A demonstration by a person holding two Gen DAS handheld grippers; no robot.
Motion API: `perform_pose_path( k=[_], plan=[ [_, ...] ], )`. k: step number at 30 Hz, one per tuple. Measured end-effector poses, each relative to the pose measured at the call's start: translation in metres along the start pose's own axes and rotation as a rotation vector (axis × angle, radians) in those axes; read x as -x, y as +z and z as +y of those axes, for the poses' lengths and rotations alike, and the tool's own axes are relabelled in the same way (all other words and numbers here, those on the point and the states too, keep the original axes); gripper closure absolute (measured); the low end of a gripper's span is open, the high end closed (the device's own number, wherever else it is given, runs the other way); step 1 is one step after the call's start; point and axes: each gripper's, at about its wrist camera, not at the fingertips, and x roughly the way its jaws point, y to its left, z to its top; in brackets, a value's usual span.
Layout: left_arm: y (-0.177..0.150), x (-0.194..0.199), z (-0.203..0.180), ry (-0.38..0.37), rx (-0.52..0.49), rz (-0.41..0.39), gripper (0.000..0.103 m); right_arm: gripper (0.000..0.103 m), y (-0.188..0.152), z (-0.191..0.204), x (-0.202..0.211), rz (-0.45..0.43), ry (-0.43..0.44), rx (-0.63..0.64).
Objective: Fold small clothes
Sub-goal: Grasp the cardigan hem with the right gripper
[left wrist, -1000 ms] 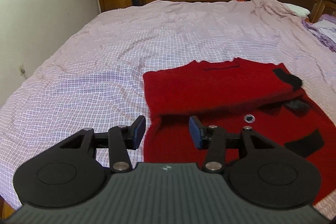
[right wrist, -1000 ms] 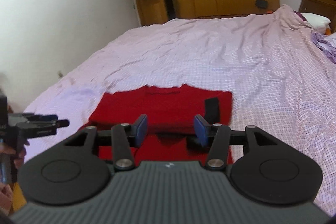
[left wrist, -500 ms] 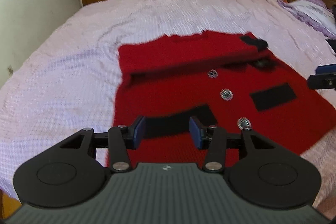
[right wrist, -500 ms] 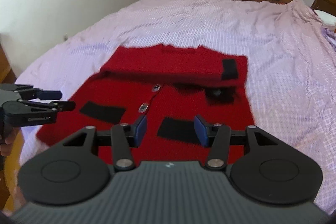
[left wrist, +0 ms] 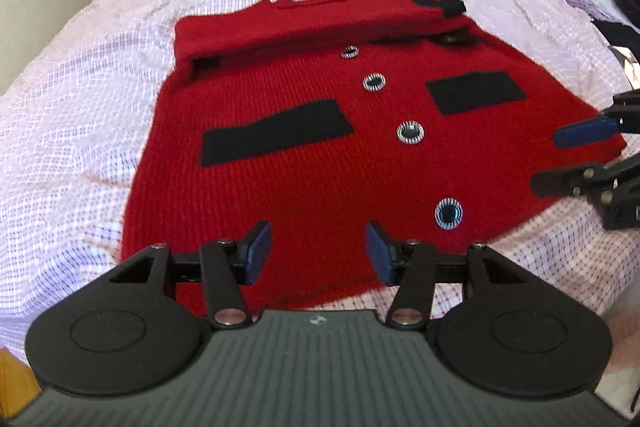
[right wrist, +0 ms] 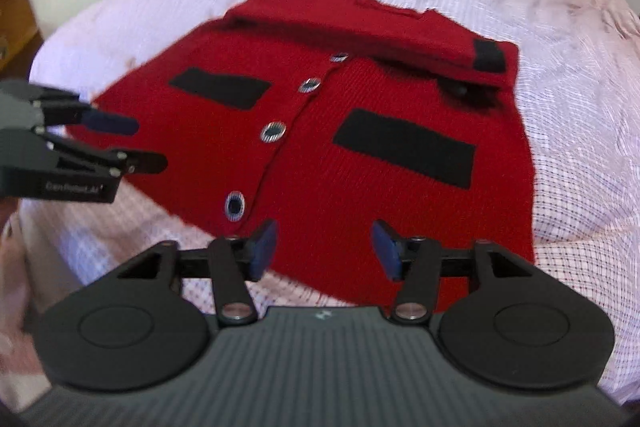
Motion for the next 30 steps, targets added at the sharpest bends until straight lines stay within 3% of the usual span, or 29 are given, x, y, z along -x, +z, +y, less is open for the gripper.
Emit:
perform_pose_path(
  k=[12,19,20,22,23,24,30],
  plan=[
    [-0.002,-0.002,0.004,0.006,0.006,0.001,0.045,0.034,-0.01,0.04,-0.039,0.204,-0.089,0.448],
    [-0.003,-0.001,0.008,-0.005,0.015,-0.001,0.045,0.036,-0.019,0.054,-0.057,0.17,-0.174,0.565],
    [-0.003,-0.001,0.008,-0.006,0.013,-0.002,0.045,0.04,-0.017,0.053,-0.055,0.159,-0.178,0.552],
    [-0.004,0.0,0.007,-0.009,0.01,-0.005,0.045,0.064,-0.012,0.051,-0.051,0.128,-0.18,0.526],
    [-0.004,0.001,0.007,-0.013,0.009,-0.01,0.045,0.071,-0.009,0.049,-0.048,0.117,-0.177,0.511],
    [-0.004,0.001,0.006,-0.02,0.008,-0.017,0.045,0.089,-0.007,0.048,-0.044,0.097,-0.176,0.488],
    [-0.003,0.011,-0.004,-0.087,-0.02,-0.084,0.045,0.092,0.013,0.032,-0.018,-0.034,-0.178,0.374]
  ],
)
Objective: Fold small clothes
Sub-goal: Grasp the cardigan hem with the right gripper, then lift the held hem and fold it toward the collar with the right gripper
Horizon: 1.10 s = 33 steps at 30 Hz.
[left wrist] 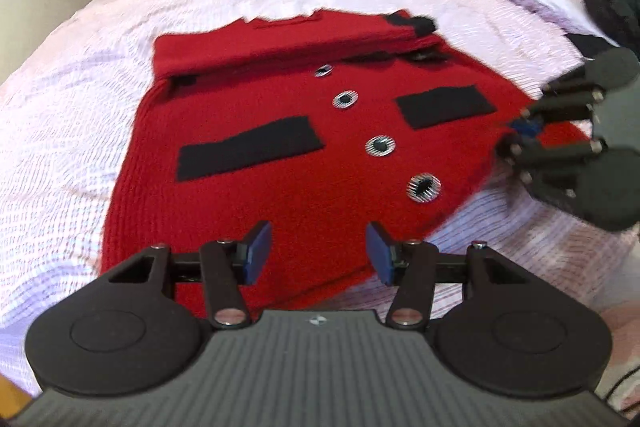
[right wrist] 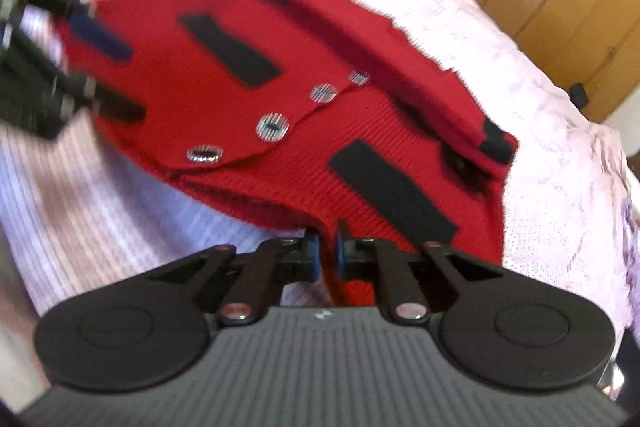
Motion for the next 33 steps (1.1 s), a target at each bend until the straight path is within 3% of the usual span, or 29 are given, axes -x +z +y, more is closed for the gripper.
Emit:
perform_pose_path(
  k=[5,11,18,23,26,28,31,33],
  plan=[
    [0.002,0.004,-0.016,-0.038,-0.062,-0.031,0.044,0.092,0.006,-0.016,0.007,-0.049,0.008,-0.076],
    [-0.006,-0.004,-0.031,-0.042,-0.141,-0.02,0.037,0.092,0.003,-0.027,0.004,-0.078,0.036,-0.157],
    [-0.003,-0.026,-0.016,0.184,-0.172,-0.016,0.037,0.092,-0.01,-0.039,0.008,-0.127,0.097,-0.276],
    [0.004,-0.047,0.013,0.254,-0.063,0.009,0.037,0.091,-0.026,-0.04,0.009,-0.167,0.114,-0.34],
    [0.017,-0.052,0.025,0.248,0.003,-0.009,0.043,0.09,-0.037,-0.042,0.005,-0.156,0.126,-0.363],
    [0.025,-0.058,0.029,0.24,0.021,-0.002,0.057,0.077,-0.045,-0.045,0.002,-0.139,0.122,-0.383],
    [0.032,-0.07,0.034,0.235,0.046,0.033,0.06,0.065,-0.057,-0.051,-0.004,-0.113,0.089,-0.403],
    [0.033,-0.077,0.033,0.237,0.041,0.049,0.06,0.064,-0.066,-0.057,-0.009,-0.092,0.076,-0.43]
  ],
)
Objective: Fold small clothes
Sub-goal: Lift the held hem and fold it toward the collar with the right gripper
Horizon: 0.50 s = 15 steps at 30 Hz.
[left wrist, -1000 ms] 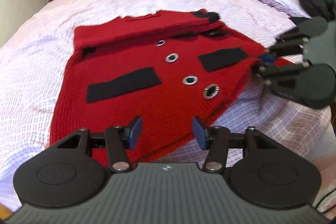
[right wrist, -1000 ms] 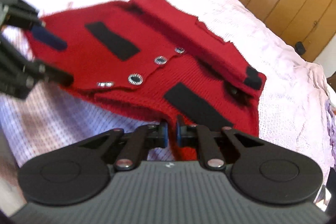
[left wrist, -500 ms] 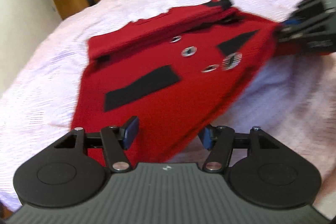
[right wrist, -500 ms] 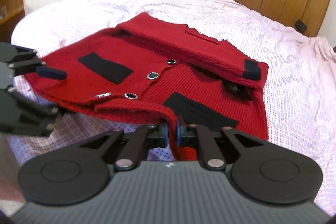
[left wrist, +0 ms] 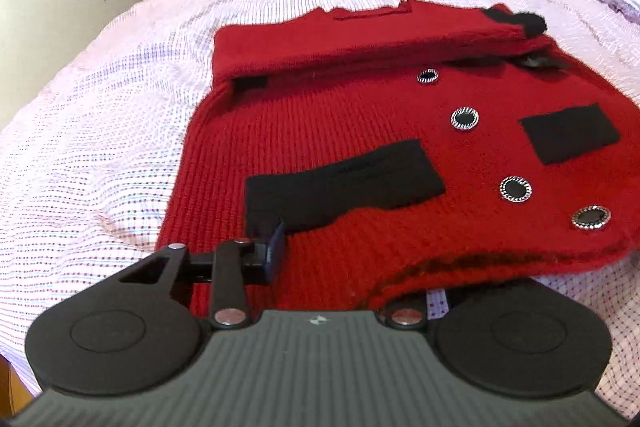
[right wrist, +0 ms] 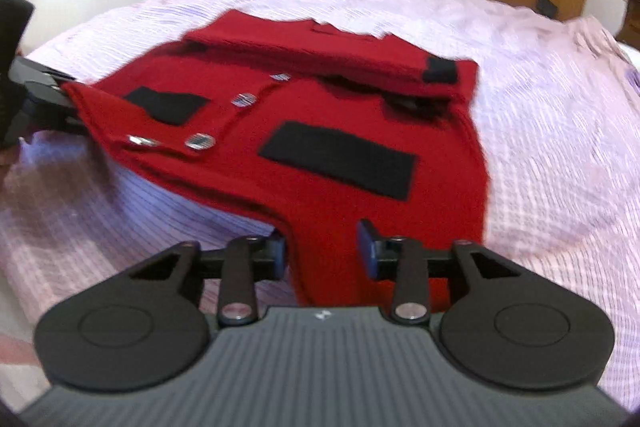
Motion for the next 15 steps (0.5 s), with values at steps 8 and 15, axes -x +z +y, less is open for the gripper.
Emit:
perform_pose_path(
  k=[8,15],
  plan=[
    [0.003,-0.011,-0.007,0.009,-0.031,0.007,0.06,0.064,-0.008,-0.024,-0.008,-0.037,0.03,-0.137],
    [0.003,-0.002,-0.004,-0.024,-0.012,-0.018,0.086,0.089,-0.004,-0.03,-0.002,-0.095,0.07,-0.164]
  ],
)
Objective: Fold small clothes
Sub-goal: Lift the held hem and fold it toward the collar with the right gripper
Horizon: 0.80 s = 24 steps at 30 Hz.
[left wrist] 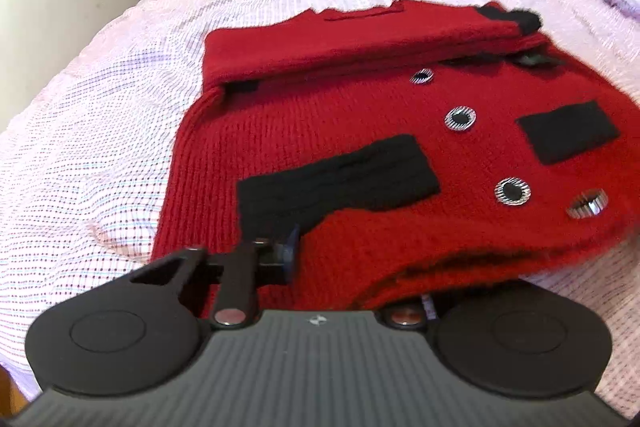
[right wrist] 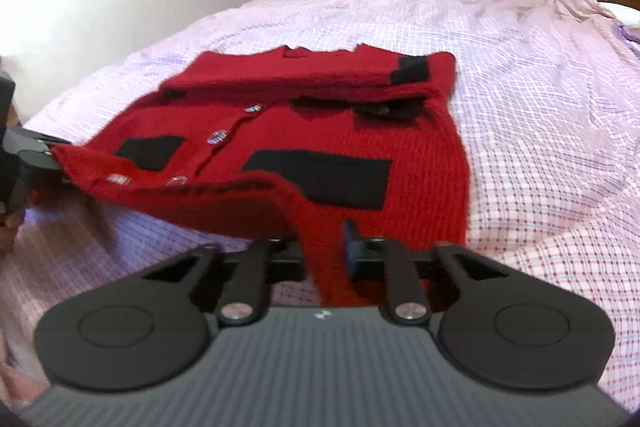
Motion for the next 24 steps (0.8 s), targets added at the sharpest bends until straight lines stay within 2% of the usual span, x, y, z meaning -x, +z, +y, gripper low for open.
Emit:
perform_pose_path(
  k=[4,11,24],
  plan=[
    [0.008,0.012,0.003,-0.003,0.02,-0.036,0.093,0.093,0.009,0.005,0.007,-0.029,-0.006,0.032],
    [0.028,0.03,0.008,-0.017,0.04,-0.11,0.094,0.093,0.029,0.008,0.017,-0.111,-0.036,0.049],
    [0.045,0.052,0.015,-0.051,0.015,-0.203,0.094,0.093,0.054,0.016,0.024,-0.191,-0.099,0.048]
  ],
)
